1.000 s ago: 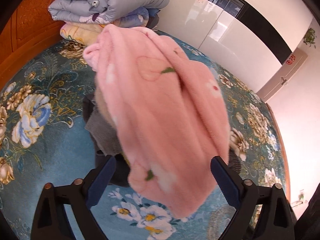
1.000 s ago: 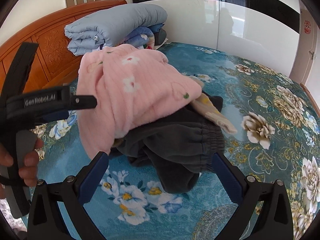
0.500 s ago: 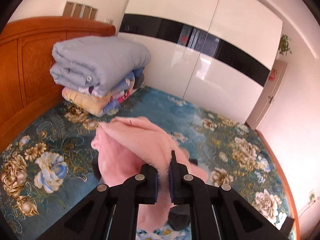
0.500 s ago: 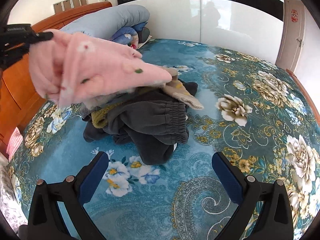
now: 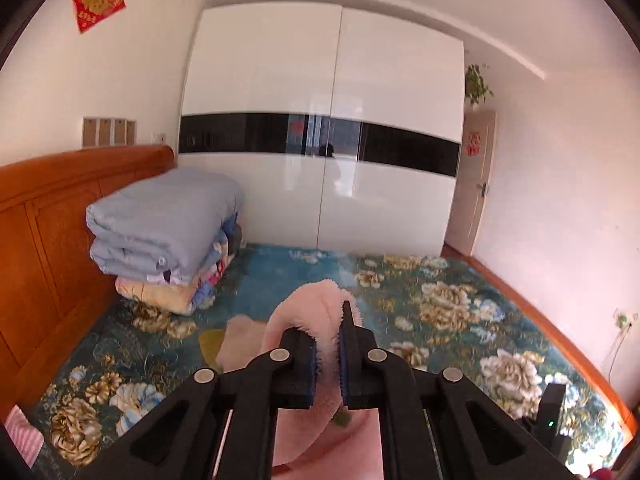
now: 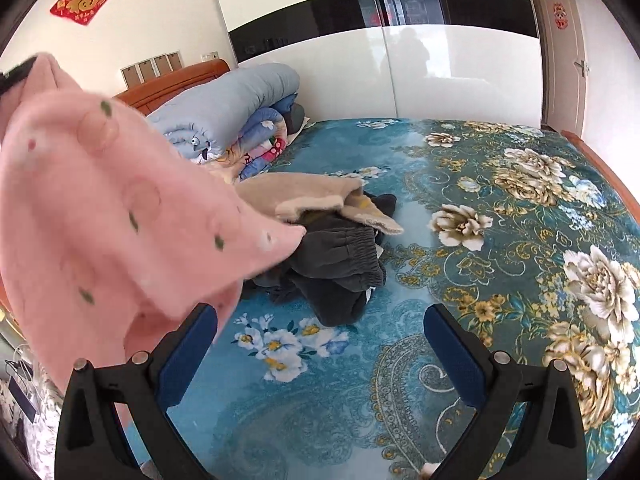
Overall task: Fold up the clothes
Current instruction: 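Lift the pink garment off the pile and lay it on the bedspread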
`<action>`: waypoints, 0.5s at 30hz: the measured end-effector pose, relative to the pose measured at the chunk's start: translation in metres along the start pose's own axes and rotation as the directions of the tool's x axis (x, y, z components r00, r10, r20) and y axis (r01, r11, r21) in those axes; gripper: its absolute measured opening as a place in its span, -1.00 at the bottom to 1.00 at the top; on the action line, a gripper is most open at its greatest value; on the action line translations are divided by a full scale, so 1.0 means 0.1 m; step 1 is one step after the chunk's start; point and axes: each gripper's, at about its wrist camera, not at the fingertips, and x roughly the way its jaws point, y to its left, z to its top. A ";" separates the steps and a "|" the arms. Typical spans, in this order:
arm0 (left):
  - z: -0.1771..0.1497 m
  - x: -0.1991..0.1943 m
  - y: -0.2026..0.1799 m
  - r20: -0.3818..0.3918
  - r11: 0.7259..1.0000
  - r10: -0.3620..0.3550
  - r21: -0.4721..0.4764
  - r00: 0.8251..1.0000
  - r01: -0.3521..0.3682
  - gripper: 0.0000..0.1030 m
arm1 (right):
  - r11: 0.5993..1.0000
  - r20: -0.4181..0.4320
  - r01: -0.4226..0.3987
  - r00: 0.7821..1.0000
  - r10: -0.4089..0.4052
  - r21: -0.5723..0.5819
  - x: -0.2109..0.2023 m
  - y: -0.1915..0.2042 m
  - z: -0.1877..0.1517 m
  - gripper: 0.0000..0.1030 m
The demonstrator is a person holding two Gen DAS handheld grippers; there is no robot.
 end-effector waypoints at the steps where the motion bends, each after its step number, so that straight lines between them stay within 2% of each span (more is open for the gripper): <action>1: -0.17 0.12 0.00 -0.045 1.000 0.006 -0.015 0.999 -0.007 -0.83 | 1.000 -0.007 -0.005 1.000 0.005 0.008 -0.03 0.00 -0.06 1.00; 4: -0.74 0.47 -0.02 -0.177 0.998 0.007 -0.065 0.984 -0.018 -0.83 | 0.999 -0.032 -0.030 0.999 0.031 0.036 -0.08 -0.01 -0.24 1.00; 7: -1.35 0.73 -0.14 -0.288 0.995 -0.001 -0.092 0.957 -0.026 -0.83 | 0.997 -0.066 -0.049 0.996 0.053 0.059 -0.07 -0.01 -0.42 1.00; 10: -1.86 0.84 -0.36 -0.379 0.992 -0.053 -0.127 0.924 0.005 -0.82 | 0.995 -0.110 -0.060 0.992 0.068 0.078 0.01 -0.01 -0.59 1.00; 13: -2.22 0.91 -0.46 -0.434 0.972 -0.173 -0.223 0.884 0.080 -0.81 | 0.995 -0.154 -0.060 0.986 0.072 0.079 0.10 -0.02 -0.72 1.00; 15: -2.40 0.90 -0.53 -0.458 0.965 -0.208 -0.241 0.865 0.104 -0.77 | 0.995 -0.181 -0.048 0.981 0.063 0.086 0.18 -0.05 -0.81 1.00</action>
